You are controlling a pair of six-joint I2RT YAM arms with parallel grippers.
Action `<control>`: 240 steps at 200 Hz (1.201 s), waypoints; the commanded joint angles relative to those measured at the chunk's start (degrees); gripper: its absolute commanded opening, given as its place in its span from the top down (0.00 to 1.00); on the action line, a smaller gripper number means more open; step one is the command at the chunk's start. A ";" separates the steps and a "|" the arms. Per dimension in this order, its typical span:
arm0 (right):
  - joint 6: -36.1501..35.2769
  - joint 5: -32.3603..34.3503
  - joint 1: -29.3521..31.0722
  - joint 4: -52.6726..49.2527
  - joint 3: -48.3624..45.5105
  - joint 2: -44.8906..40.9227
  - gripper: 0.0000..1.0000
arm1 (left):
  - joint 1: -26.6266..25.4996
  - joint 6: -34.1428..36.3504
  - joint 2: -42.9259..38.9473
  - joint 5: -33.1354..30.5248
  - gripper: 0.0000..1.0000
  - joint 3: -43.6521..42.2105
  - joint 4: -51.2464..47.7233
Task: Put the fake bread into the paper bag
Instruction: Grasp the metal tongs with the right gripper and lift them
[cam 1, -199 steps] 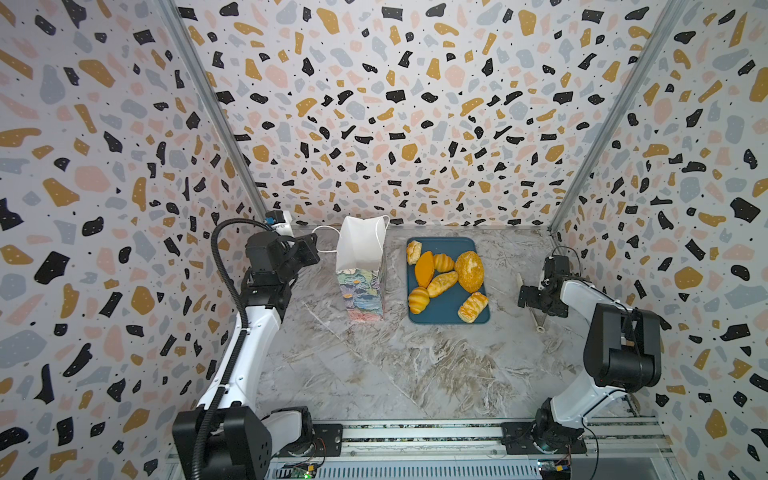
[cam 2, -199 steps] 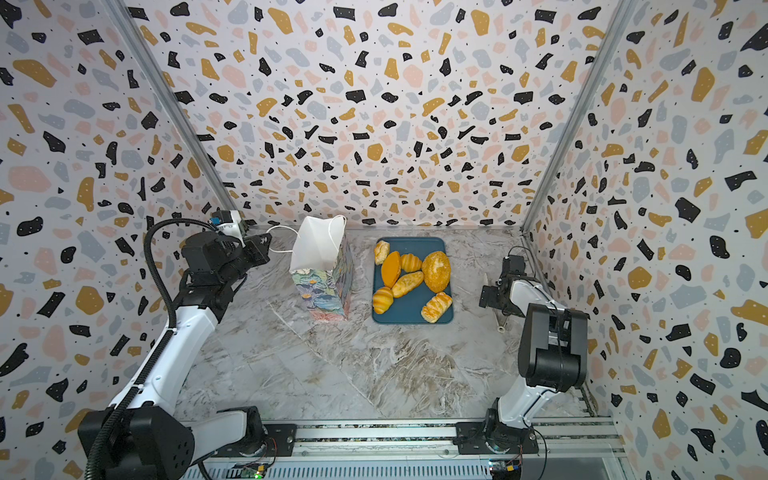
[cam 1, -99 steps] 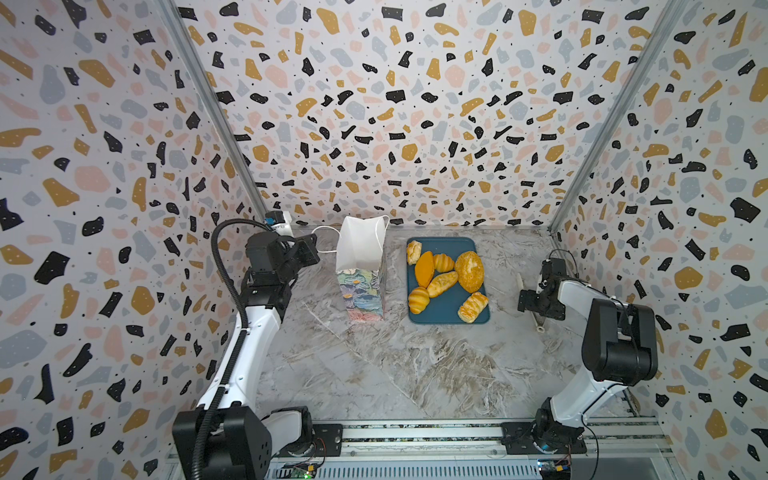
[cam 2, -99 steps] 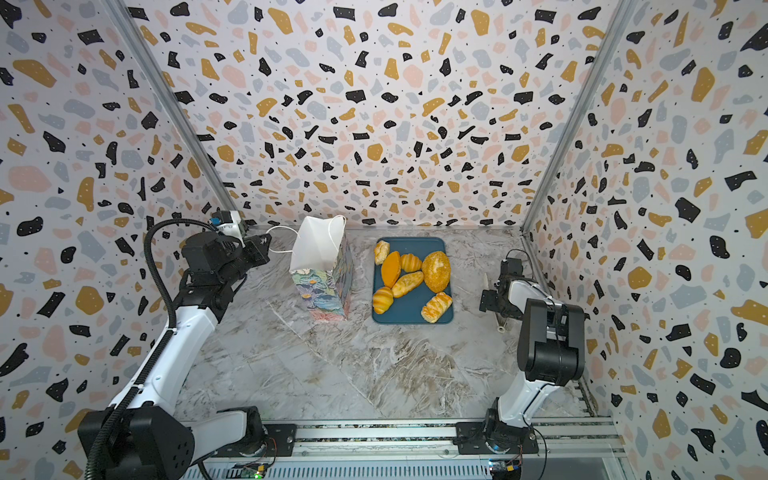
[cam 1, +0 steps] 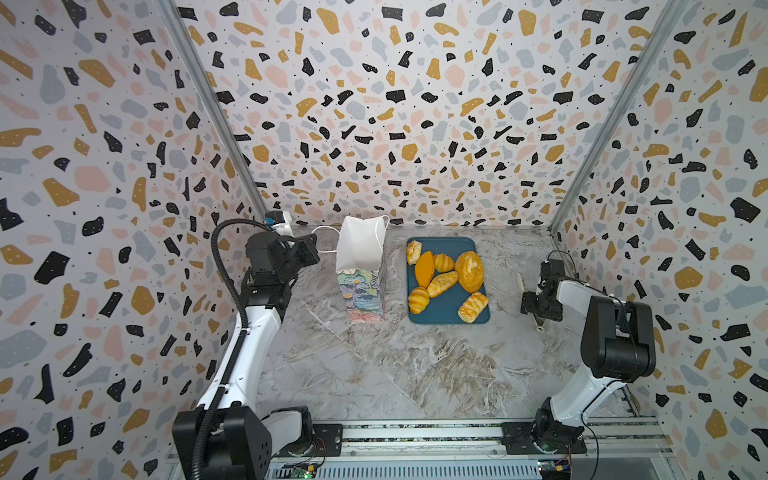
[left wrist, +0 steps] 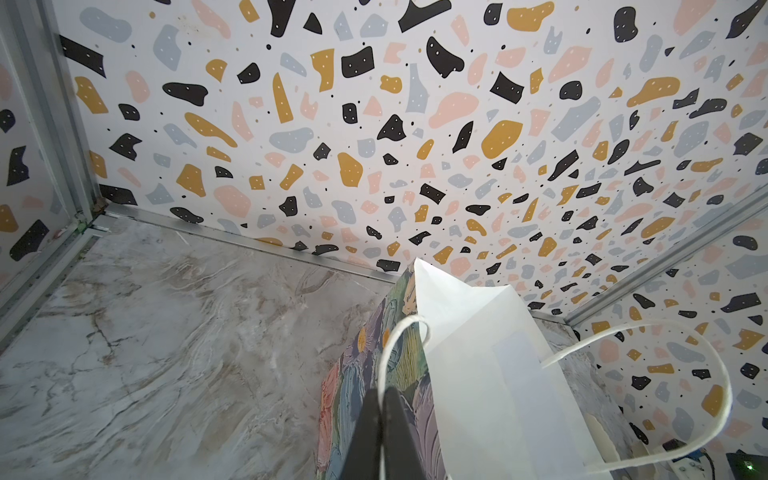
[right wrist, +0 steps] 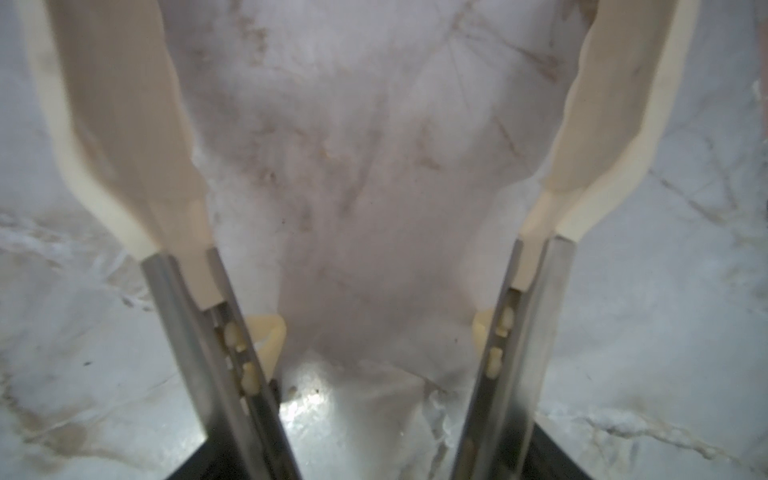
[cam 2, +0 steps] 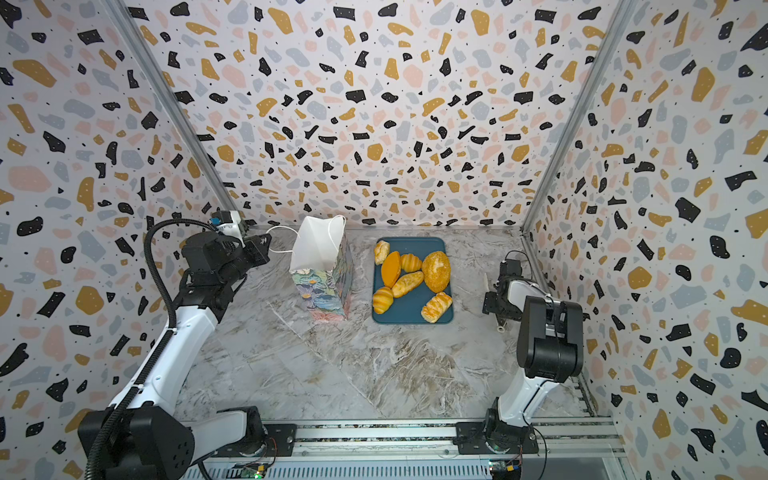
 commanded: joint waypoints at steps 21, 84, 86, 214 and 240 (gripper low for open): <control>1.86 -2.28 -0.14 -0.84 0.79 -2.89 0.30 | 0.19 -0.48 -0.22 -0.40 1.00 0.52 1.14; 3.22 -5.17 0.18 -3.48 0.73 -9.88 0.31 | 0.26 -0.72 0.04 -0.22 1.00 0.68 1.22; 3.17 -5.17 0.22 -3.61 0.69 -9.93 0.31 | 0.21 -0.68 0.08 -0.22 1.00 0.66 1.22; 2.45 -5.96 4.34 -9.41 2.32 -18.43 0.32 | 0.27 -2.29 -1.13 -2.24 1.00 -0.46 2.92; 2.03 -6.36 7.90 -9.94 2.55 -21.05 0.33 | 0.23 -2.67 -1.14 -2.07 1.00 -0.69 3.23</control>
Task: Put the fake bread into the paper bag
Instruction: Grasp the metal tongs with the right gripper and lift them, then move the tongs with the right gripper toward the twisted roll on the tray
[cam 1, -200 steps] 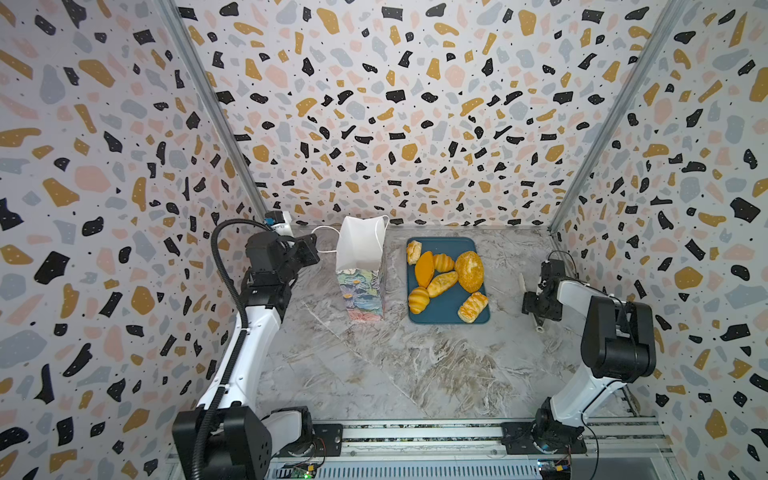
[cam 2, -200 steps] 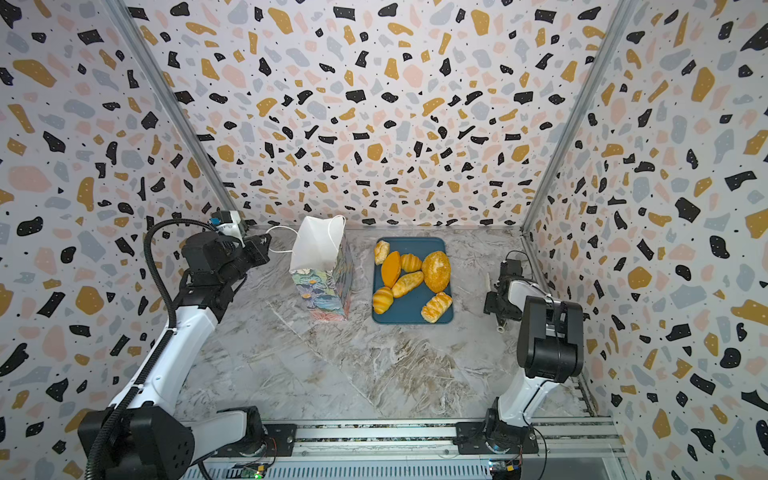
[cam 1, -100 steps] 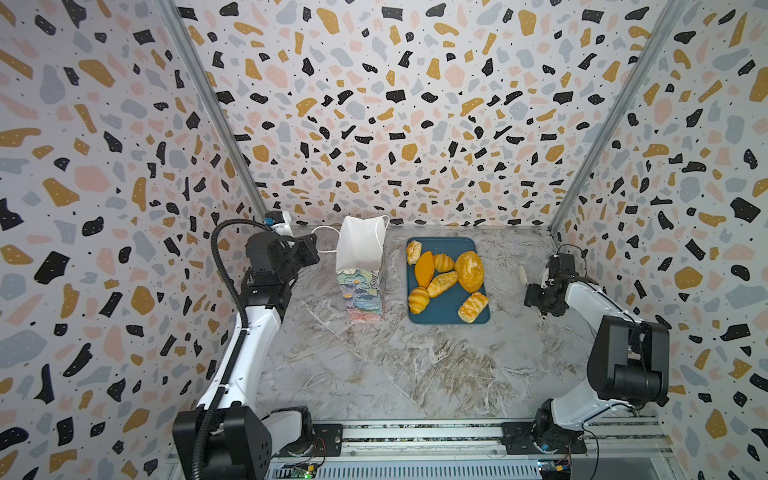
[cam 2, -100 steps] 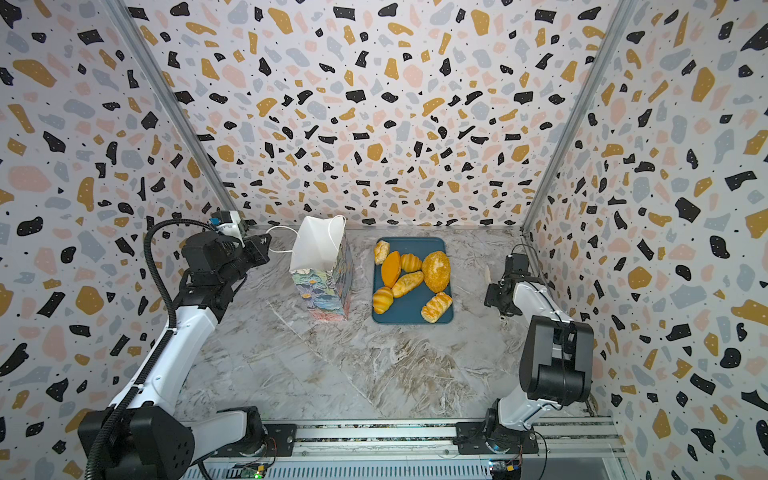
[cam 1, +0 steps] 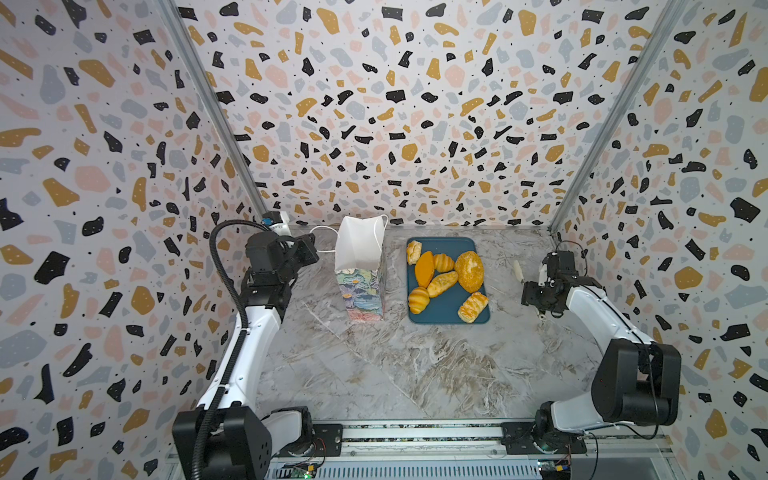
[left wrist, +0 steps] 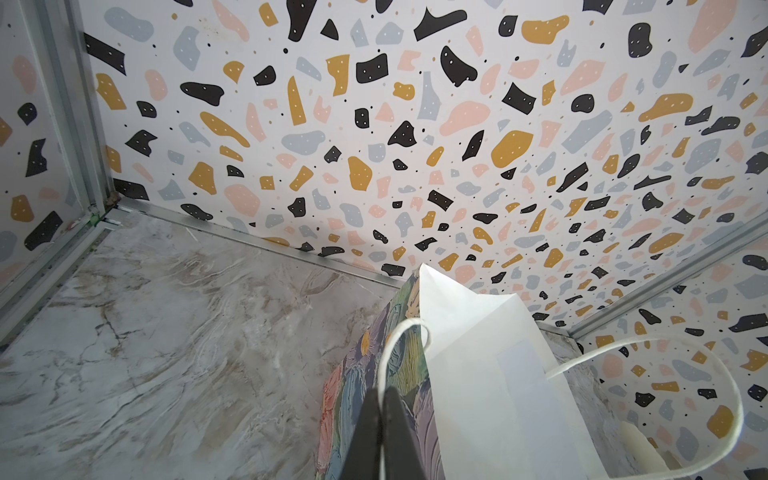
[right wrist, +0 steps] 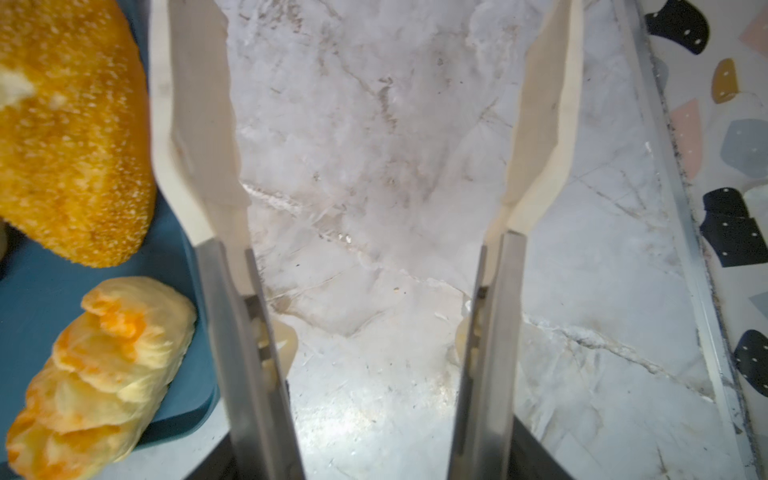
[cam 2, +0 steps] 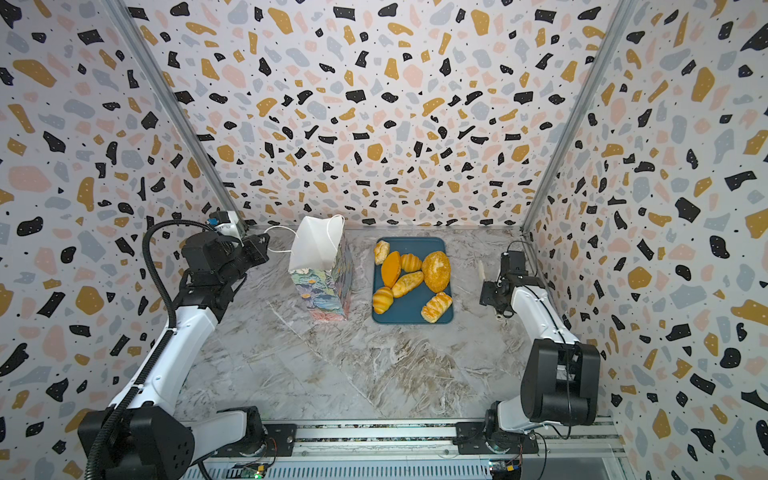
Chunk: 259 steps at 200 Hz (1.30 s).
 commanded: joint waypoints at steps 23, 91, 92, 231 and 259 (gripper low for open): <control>0.00 -3.41 5.06 -1.61 2.03 -6.74 0.33 | 0.24 -1.64 -1.44 -0.36 1.00 -1.08 3.87; 3.47 -8.30 8.59 -6.82 1.89 -11.74 0.34 | 0.22 -3.00 -0.79 3.84 1.00 -2.18 7.25; 3.63 -8.23 8.75 -6.91 1.90 -11.84 0.34 | 0.24 -3.05 -0.75 3.86 1.00 -2.16 7.19; 17.31 -12.16 14.76 -15.25 -2.58 -21.48 0.33 | 0.17 -0.63 -1.91 0.76 1.00 -2.49 6.15; 19.60 -10.10 16.66 -16.02 -3.44 -21.96 0.33 | 0.22 -0.63 -1.67 0.98 1.00 -2.26 5.90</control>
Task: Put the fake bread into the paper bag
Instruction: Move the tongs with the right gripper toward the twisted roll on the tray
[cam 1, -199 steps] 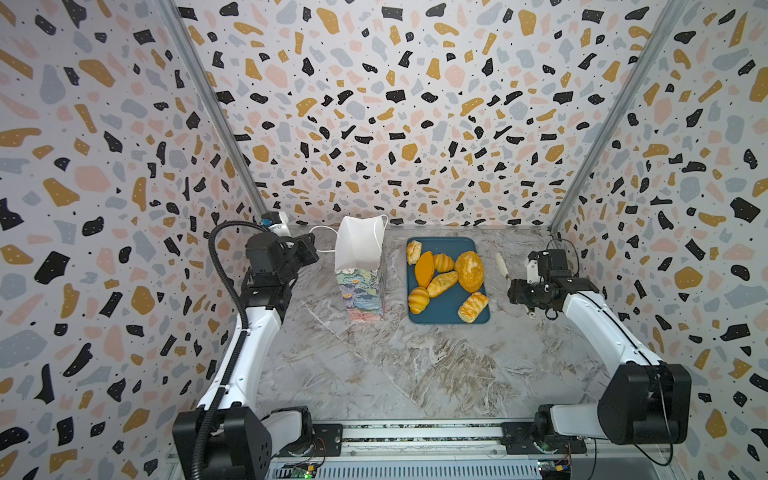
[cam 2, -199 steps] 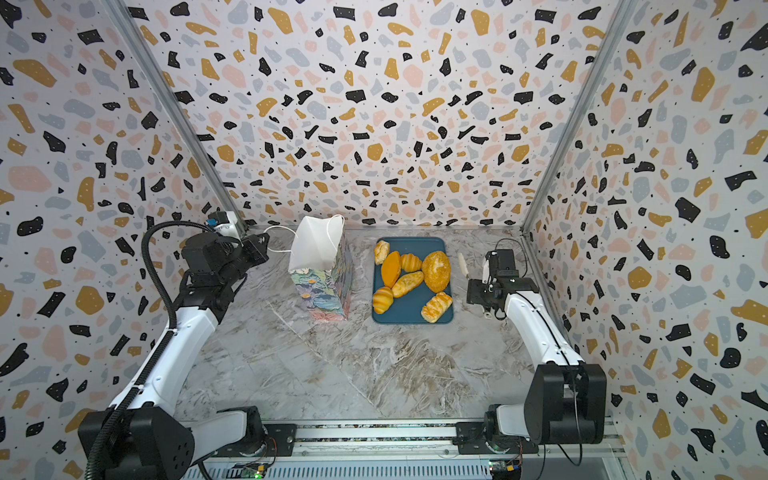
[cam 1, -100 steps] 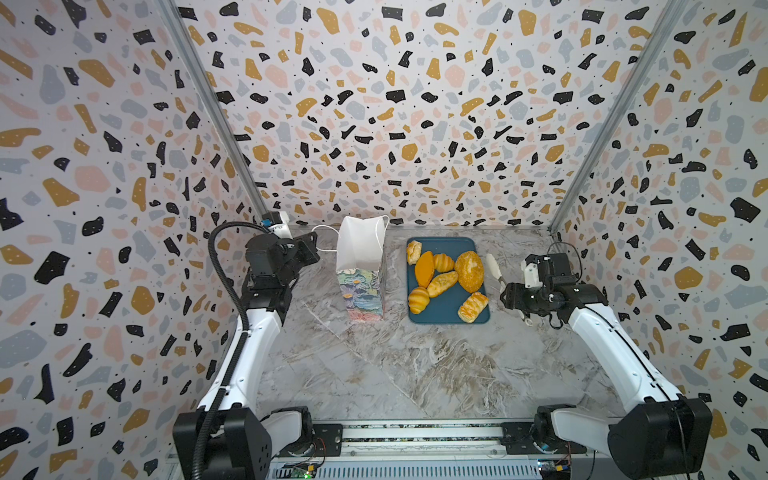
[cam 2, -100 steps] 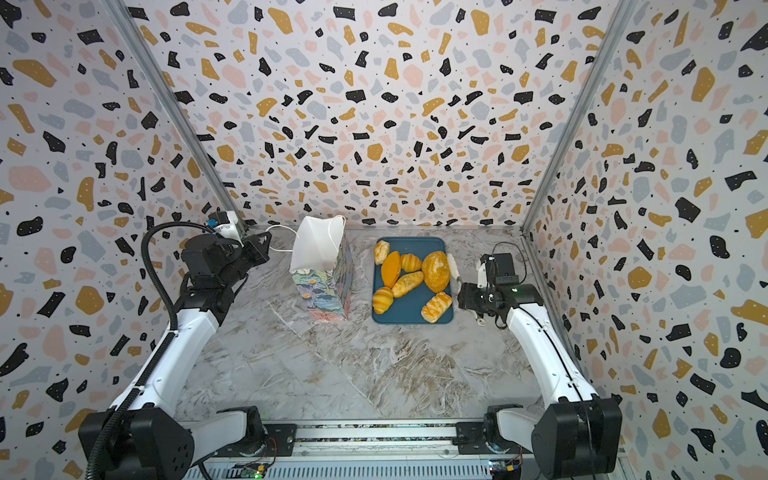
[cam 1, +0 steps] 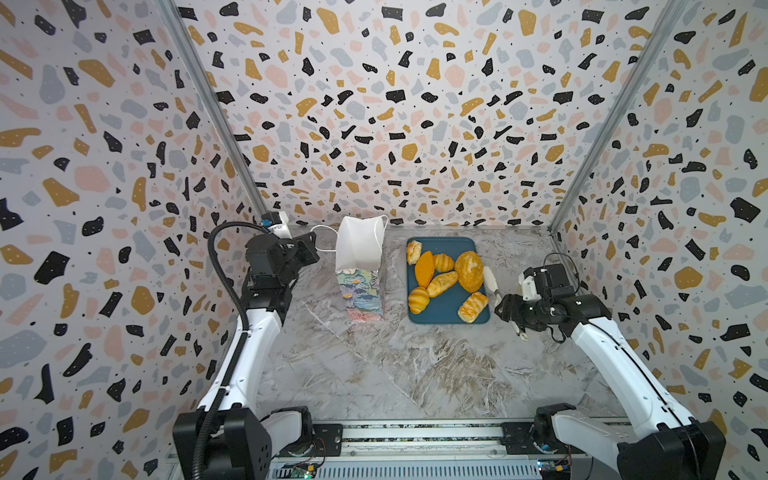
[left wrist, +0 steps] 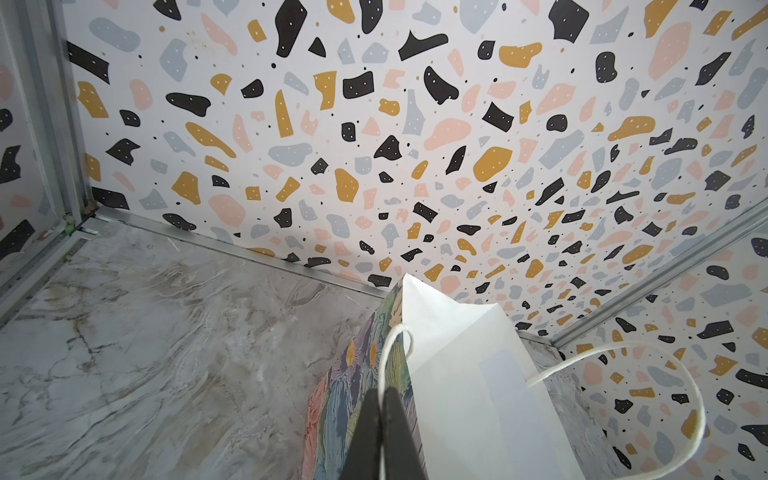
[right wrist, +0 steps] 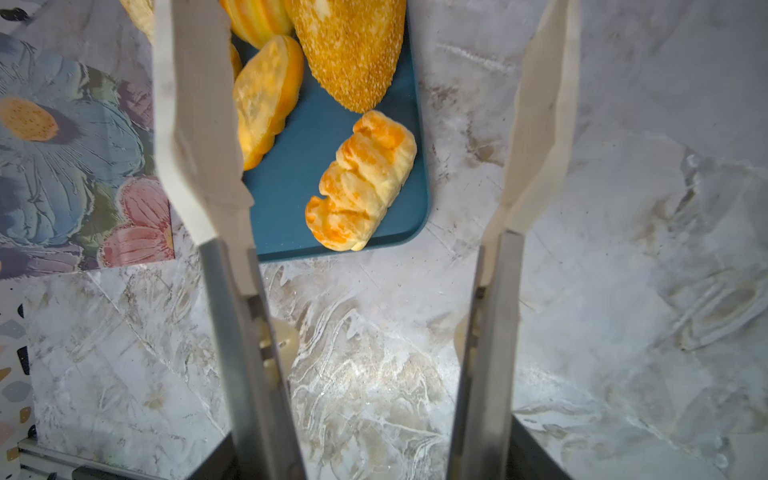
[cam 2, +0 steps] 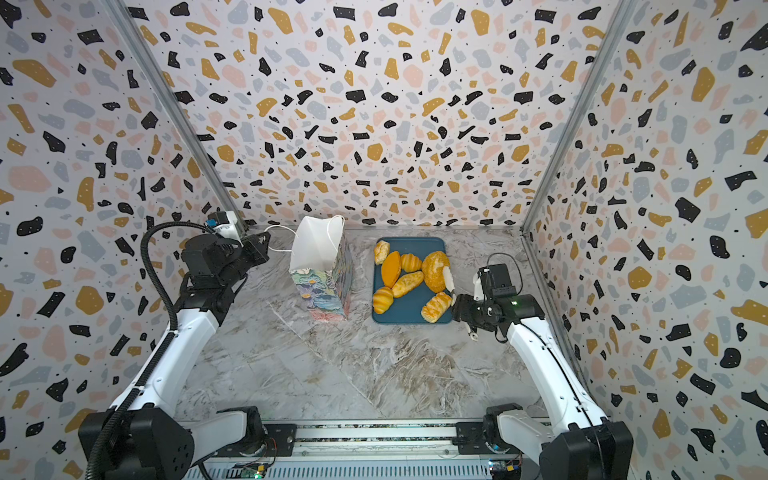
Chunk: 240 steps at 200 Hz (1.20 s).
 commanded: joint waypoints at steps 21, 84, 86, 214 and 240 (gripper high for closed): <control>5.93 3.46 4.23 -1.48 -1.76 -2.04 0.33 | 0.19 1.03 -1.12 -0.17 1.00 0.10 1.35; 12.92 6.12 12.31 -1.02 -1.59 -0.36 0.34 | 0.20 1.69 -2.13 -1.64 1.00 -0.25 0.96; 13.12 6.32 12.54 -0.89 -1.65 -0.32 0.34 | 0.22 1.69 -2.07 -1.61 1.00 -0.25 1.00; 19.73 11.02 20.35 2.93 -3.34 5.84 0.38 | 0.14 0.25 -1.69 -0.20 1.00 -0.87 2.49; 20.69 11.11 21.47 4.41 -3.74 6.48 0.38 | 0.17 -0.75 -1.77 0.67 1.00 -1.30 3.54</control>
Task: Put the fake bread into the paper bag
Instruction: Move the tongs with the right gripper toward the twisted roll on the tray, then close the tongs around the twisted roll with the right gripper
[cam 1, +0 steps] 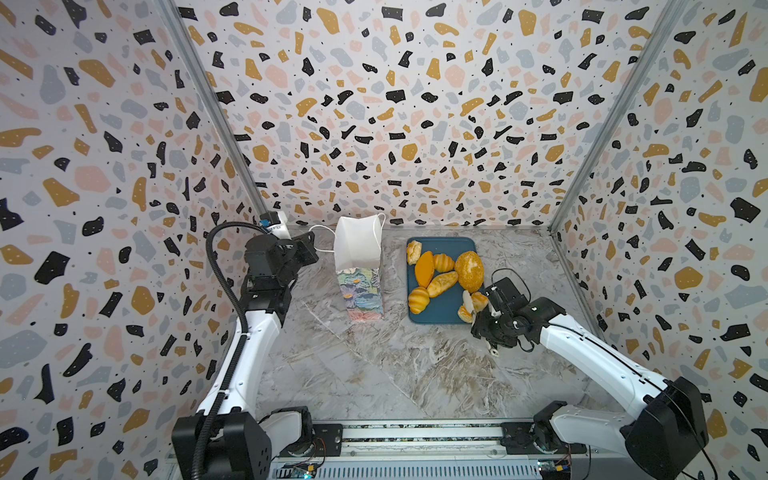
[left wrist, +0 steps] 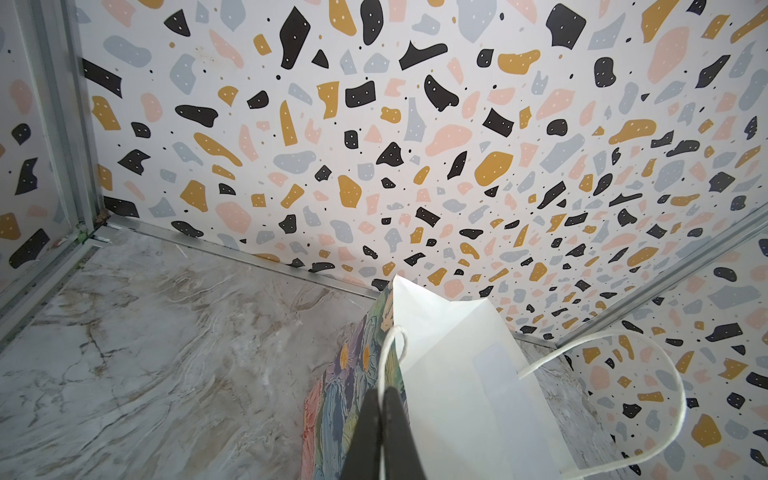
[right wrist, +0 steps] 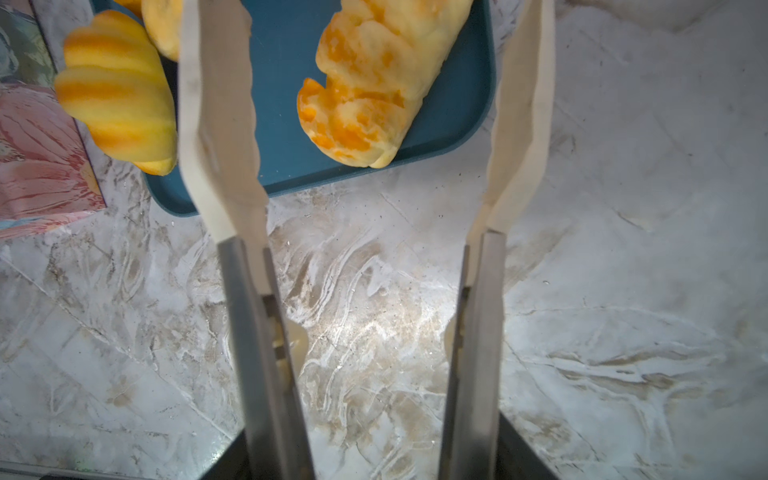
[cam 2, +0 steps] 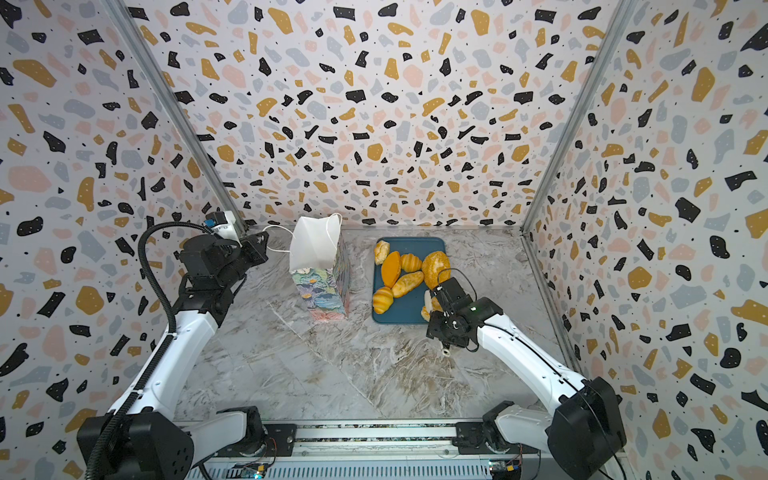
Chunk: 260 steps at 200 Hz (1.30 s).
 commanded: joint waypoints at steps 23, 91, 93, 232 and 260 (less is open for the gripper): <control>2.50 1.72 1.88 3.09 -0.22 0.70 0.38 | 0.08 -2.68 -0.75 2.80 1.00 -1.68 4.97; 1.47 4.10 2.19 2.39 0.46 4.55 0.38 | -0.45 -3.42 -0.05 3.43 1.00 -1.79 5.59; 1.44 4.06 2.19 2.43 0.42 4.57 0.38 | -0.49 -3.43 -0.05 3.46 1.00 -1.81 5.57; -1.24 4.41 2.21 3.64 4.04 11.49 0.38 | -0.65 -3.43 0.03 2.73 1.00 -1.73 5.22; -1.98 2.81 2.13 5.15 4.51 13.09 0.38 | -0.63 -3.52 0.46 3.09 1.00 -1.59 5.07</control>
